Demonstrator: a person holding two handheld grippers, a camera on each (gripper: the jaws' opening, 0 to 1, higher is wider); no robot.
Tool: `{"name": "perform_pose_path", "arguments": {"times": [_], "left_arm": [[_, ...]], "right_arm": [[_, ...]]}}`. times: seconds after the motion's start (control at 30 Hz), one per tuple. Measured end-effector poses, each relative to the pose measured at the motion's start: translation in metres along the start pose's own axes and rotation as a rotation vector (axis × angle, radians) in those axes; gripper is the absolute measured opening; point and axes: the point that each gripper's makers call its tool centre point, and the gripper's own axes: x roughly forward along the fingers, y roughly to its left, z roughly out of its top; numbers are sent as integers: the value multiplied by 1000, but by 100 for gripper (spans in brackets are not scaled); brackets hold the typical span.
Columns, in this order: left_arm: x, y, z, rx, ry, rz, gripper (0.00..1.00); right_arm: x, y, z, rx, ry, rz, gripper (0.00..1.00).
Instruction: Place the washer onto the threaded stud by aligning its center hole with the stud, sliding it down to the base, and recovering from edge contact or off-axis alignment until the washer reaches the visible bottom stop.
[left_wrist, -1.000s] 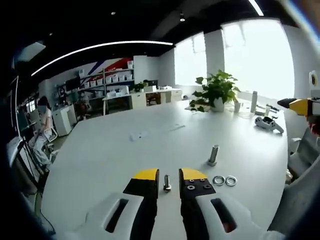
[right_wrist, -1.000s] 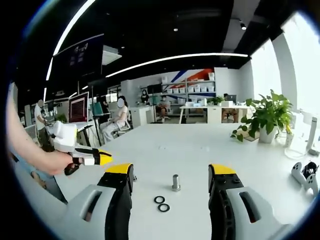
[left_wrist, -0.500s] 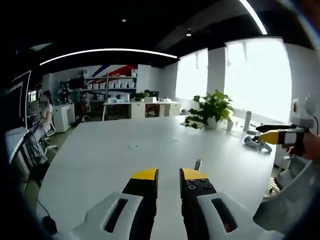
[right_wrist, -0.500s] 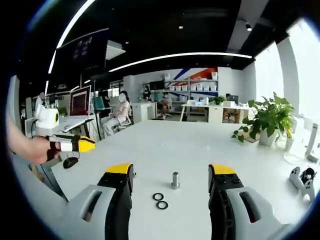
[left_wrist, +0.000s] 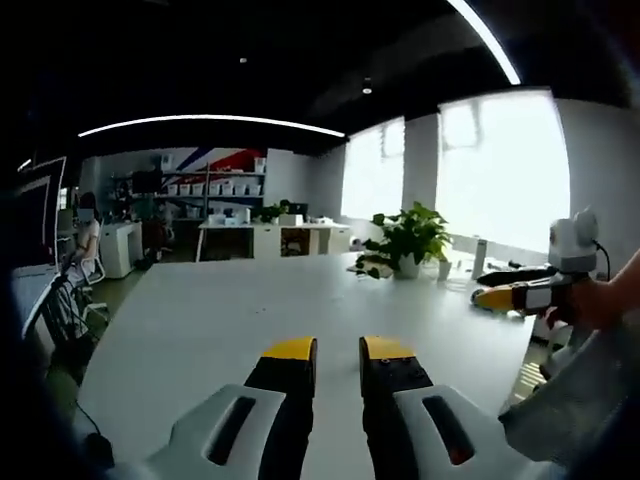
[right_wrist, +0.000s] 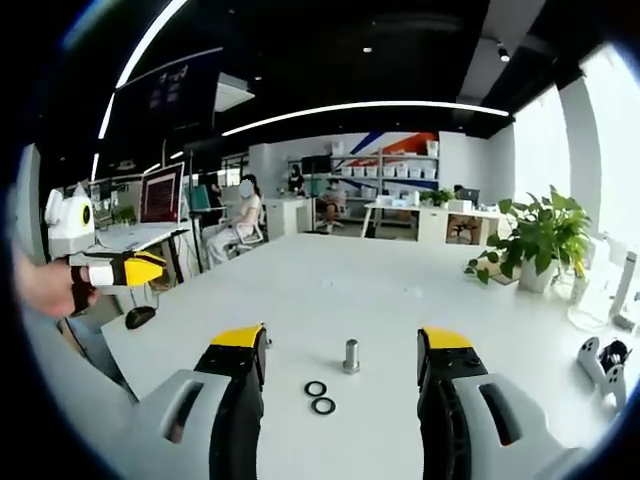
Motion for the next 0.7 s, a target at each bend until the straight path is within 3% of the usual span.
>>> {"name": "perform_pose_path", "arguments": {"times": [0.33,0.7], "left_arm": [[-5,-10,17,-17,-30,36,15],[-16,-8,31,-9,-53,84,15]], "right_arm": [[-3,16,6,-60,2,68,63],[-5,27,11,-27,-24,120,63]]}}
